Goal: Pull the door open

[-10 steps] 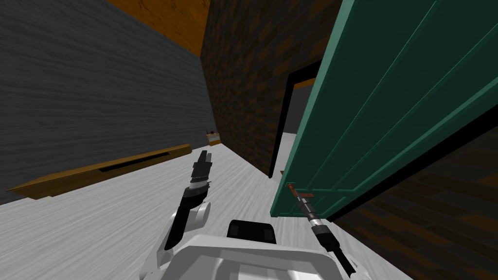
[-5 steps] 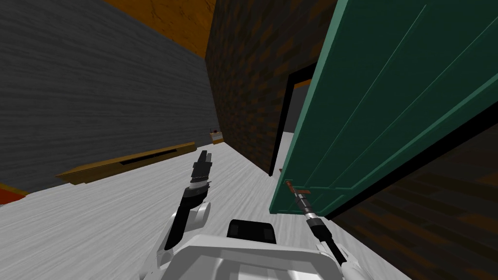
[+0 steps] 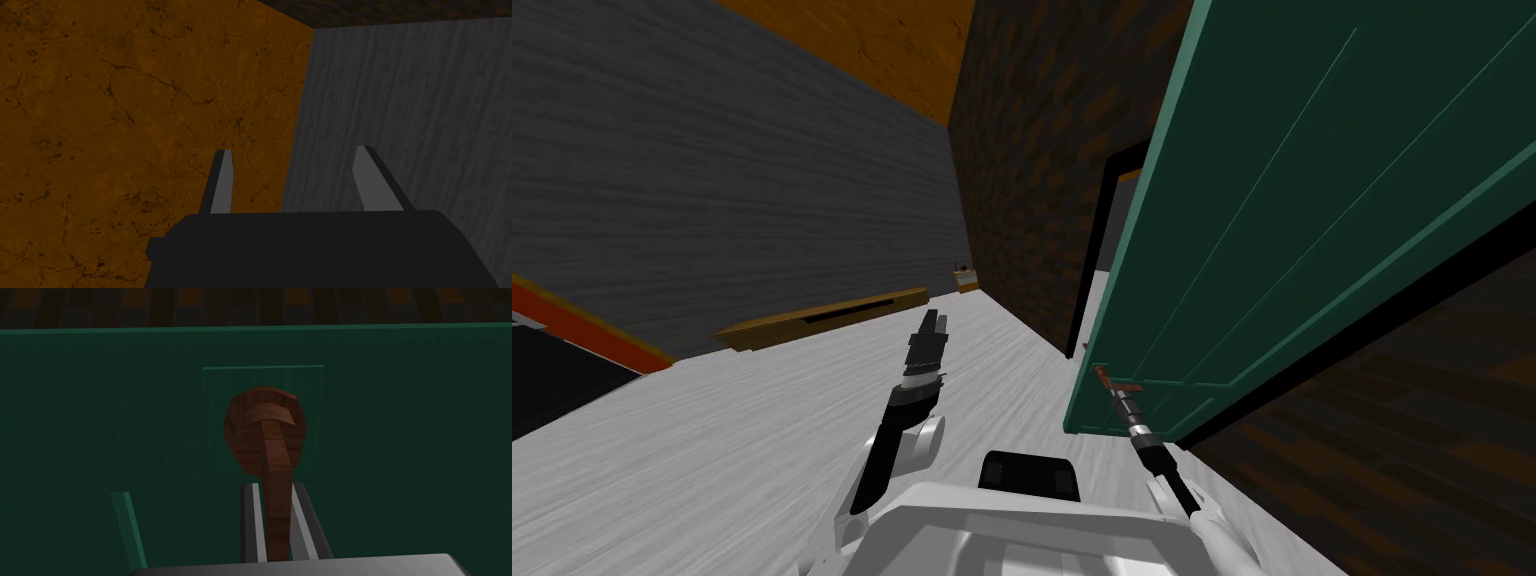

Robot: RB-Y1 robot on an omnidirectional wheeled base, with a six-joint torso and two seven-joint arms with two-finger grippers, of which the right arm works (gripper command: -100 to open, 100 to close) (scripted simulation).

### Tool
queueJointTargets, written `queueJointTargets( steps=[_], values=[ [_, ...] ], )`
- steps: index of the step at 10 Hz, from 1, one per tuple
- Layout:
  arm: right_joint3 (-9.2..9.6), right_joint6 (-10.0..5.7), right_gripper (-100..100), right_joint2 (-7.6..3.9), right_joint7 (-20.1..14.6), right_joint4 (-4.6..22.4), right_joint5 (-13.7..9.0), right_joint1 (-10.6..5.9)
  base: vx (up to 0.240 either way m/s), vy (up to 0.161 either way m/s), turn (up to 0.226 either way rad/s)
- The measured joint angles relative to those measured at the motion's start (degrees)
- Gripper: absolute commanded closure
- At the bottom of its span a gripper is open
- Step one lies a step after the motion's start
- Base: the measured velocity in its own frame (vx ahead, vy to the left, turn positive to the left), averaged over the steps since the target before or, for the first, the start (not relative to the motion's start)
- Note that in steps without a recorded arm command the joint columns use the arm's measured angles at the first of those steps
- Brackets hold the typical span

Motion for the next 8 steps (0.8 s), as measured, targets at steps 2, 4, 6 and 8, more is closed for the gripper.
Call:
queueJointTargets(
  steps=[2, 4, 6, 8],
  values=[
    [-0.28, 0.72, 100, 0.65, 0.4, 0.4, 0.4, -0.65, -0.098, -0.031, 0.114],
    [-0.56, 0.93, 100, 0.25, 0.4, 0.3, 0.0, -0.8, -0.21, -0.052, 0.143],
    [-0.58, 0.66, 100, 0.12, 0.5, 1.2, -0.4, -1.27, -0.208, -0.103, 0.214],
    [-0.58, 1.1, 100, 0.08, 0.7, 0.8, -0.8, -0.89, -0.208, -0.109, 0.254]
  ],
)
